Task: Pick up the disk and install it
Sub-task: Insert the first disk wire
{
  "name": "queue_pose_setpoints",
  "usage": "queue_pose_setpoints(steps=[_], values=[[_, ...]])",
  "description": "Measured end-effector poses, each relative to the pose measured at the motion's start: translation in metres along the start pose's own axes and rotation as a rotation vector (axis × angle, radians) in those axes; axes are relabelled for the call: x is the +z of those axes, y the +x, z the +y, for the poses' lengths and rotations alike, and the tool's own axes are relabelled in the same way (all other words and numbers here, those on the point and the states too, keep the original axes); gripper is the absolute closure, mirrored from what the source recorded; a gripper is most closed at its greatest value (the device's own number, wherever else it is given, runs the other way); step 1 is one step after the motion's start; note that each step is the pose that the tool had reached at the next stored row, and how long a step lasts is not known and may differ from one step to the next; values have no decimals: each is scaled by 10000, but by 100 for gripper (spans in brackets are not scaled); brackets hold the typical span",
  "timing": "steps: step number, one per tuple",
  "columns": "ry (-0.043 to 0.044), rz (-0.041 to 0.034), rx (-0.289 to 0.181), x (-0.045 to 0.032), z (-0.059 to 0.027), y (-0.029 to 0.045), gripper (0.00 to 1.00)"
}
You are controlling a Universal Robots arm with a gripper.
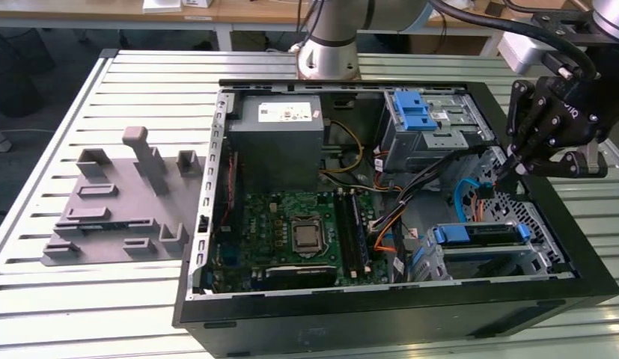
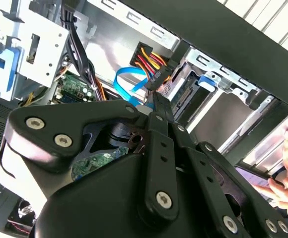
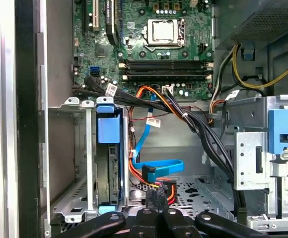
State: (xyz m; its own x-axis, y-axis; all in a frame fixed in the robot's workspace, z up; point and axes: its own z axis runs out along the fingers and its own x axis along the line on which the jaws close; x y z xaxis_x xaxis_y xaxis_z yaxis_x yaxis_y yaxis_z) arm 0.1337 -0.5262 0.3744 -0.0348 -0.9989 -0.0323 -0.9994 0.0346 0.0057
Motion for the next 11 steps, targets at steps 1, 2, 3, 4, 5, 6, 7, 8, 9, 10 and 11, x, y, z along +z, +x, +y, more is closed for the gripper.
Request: queue_pose_setpoints(steps=[1, 2, 3, 4, 5, 6, 7, 8, 9, 10, 11], values=[[1, 0, 31, 3, -5, -11, 89], [1, -1, 54, 5, -9, -19, 89], [2, 0, 76, 8, -13, -27, 89], [3, -1, 95, 11, -17, -35, 89], [3, -1, 109, 13, -20, -41, 89], [4, 0, 121, 14, -22, -46, 89], [4, -1, 132, 18, -26, -51, 89], [5, -3, 142, 21, -29, -53, 89], [4, -2, 149, 23, -32, -55, 89], [5, -1, 156, 26, -34, -57, 89], [6, 1, 163, 28, -37, -59, 89]])
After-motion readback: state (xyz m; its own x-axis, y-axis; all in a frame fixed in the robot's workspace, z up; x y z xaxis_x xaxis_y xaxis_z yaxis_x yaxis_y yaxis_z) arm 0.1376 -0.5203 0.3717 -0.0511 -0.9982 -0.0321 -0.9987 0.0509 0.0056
